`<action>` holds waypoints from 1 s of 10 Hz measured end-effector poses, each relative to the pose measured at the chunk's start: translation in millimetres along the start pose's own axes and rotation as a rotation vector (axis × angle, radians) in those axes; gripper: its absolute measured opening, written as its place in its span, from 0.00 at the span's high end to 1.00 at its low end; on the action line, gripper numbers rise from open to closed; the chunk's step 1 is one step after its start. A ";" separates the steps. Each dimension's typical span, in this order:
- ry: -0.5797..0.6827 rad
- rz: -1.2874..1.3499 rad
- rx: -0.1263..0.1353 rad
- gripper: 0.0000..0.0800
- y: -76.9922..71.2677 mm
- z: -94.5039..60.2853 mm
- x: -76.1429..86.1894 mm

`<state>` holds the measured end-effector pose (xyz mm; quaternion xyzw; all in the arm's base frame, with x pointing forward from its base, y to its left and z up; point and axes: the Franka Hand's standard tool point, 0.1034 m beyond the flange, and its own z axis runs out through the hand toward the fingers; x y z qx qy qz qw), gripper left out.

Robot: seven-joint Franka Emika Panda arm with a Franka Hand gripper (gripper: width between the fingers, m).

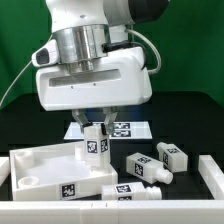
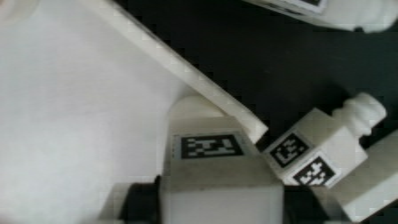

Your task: Assemble one leg

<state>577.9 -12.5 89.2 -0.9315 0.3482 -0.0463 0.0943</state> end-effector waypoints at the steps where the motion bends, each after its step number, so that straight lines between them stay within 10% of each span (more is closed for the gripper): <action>1: -0.008 0.117 -0.004 0.64 -3.3 0.7 -1.2; 4: -0.017 0.152 -0.003 0.64 -4.1 1.0 0.9; 6: -0.002 0.007 0.004 0.27 -2.3 0.3 6.0; 10: -0.001 -0.283 0.004 0.19 -2.2 0.5 6.0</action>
Offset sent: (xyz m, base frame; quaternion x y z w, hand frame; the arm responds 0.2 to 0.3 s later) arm 0.0000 0.0000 0.0000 0.0000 0.0000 0.0000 1.0000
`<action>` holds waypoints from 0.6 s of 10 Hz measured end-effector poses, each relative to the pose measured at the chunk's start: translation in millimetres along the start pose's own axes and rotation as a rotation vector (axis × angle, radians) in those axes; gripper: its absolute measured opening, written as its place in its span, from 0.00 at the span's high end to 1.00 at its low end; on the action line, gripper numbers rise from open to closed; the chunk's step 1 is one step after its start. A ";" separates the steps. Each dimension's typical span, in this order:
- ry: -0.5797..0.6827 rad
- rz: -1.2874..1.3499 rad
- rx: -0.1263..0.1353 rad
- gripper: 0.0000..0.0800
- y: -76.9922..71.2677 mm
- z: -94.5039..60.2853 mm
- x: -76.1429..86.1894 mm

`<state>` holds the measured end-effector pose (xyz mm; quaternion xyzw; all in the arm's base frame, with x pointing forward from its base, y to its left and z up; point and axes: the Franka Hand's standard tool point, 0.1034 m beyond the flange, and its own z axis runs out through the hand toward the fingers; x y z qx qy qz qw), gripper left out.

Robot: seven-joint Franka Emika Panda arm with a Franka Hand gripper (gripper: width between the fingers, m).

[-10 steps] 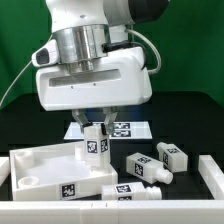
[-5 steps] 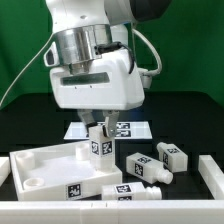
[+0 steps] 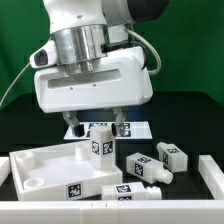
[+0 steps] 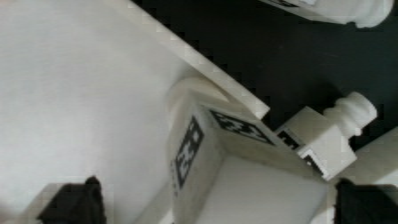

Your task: Assemble one leg

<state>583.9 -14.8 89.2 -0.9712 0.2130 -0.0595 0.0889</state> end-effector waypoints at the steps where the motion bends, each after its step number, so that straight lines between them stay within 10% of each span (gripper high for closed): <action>1: 0.000 -0.080 -0.001 0.19 0.0 0.0 0.1; 6: 0.016 -0.648 -0.053 0.19 -12.2 -0.5 1.2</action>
Offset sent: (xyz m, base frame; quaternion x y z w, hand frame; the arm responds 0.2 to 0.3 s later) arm 0.0025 0.0109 0.0024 -0.0234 0.0101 -0.2088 0.9776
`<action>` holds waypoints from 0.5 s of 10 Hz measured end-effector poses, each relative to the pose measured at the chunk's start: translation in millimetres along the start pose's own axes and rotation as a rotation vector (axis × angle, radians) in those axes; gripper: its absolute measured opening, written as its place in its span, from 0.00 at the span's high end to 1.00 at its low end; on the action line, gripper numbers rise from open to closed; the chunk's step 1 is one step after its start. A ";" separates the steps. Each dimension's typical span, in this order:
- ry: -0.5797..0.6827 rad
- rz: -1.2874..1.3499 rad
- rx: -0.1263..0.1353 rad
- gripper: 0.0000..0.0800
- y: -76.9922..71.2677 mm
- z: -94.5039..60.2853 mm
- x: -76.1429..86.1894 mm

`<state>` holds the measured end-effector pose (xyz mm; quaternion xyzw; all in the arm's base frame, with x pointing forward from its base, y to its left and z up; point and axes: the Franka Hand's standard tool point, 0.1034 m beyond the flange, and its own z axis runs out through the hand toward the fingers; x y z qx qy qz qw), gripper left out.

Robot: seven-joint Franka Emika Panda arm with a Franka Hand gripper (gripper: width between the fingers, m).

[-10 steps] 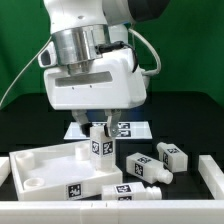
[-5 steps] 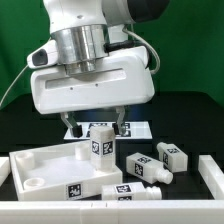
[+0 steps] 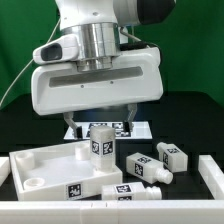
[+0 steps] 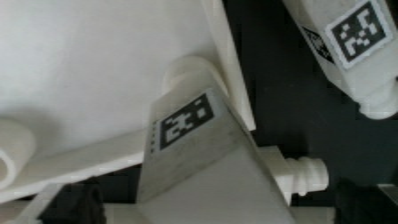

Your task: Assemble one leg

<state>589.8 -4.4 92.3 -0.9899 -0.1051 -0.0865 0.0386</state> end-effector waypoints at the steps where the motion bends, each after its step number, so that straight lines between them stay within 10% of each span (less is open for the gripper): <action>1: -0.004 -0.088 -0.006 0.19 -0.9 0.7 -0.1; 5: -0.010 -0.308 -0.011 0.19 2.6 4.0 -4.3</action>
Offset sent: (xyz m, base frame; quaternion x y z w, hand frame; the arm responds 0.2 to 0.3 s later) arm -0.0057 -0.0018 -0.0048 -0.0068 0.0113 -0.1353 0.9907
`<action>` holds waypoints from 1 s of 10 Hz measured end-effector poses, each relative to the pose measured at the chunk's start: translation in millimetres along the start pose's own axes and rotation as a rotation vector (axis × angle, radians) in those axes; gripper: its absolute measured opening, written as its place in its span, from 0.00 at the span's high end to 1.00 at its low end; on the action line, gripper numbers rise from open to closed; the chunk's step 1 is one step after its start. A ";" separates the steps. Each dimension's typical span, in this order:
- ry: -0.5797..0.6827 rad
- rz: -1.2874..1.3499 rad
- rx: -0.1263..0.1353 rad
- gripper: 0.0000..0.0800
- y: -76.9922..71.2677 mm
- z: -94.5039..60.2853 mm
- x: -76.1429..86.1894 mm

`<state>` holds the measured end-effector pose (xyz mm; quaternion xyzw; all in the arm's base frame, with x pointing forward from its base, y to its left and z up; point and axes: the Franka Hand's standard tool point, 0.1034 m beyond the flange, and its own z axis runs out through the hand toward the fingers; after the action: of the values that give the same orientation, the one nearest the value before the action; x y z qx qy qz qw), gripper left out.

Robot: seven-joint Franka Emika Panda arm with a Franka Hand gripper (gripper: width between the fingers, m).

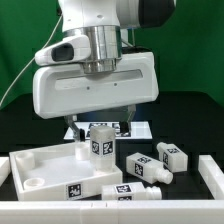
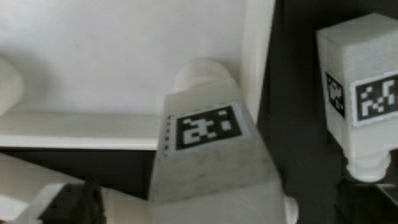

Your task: Assemble one leg

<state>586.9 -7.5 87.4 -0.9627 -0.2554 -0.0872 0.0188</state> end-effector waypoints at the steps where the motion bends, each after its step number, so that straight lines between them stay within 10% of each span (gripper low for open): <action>1: 0.000 0.001 0.000 0.35 0.5 -0.1 -0.3; 4: -0.001 0.002 0.000 0.65 0.4 0.2 -0.4; 10: 0.016 0.330 0.005 0.65 0.2 1.2 2.0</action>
Offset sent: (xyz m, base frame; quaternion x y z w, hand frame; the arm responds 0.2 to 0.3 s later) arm 0.0000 0.0000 0.0000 0.0000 0.0000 0.0000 1.0000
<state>588.8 -6.6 86.6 -0.9908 -0.0941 -0.0901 0.0375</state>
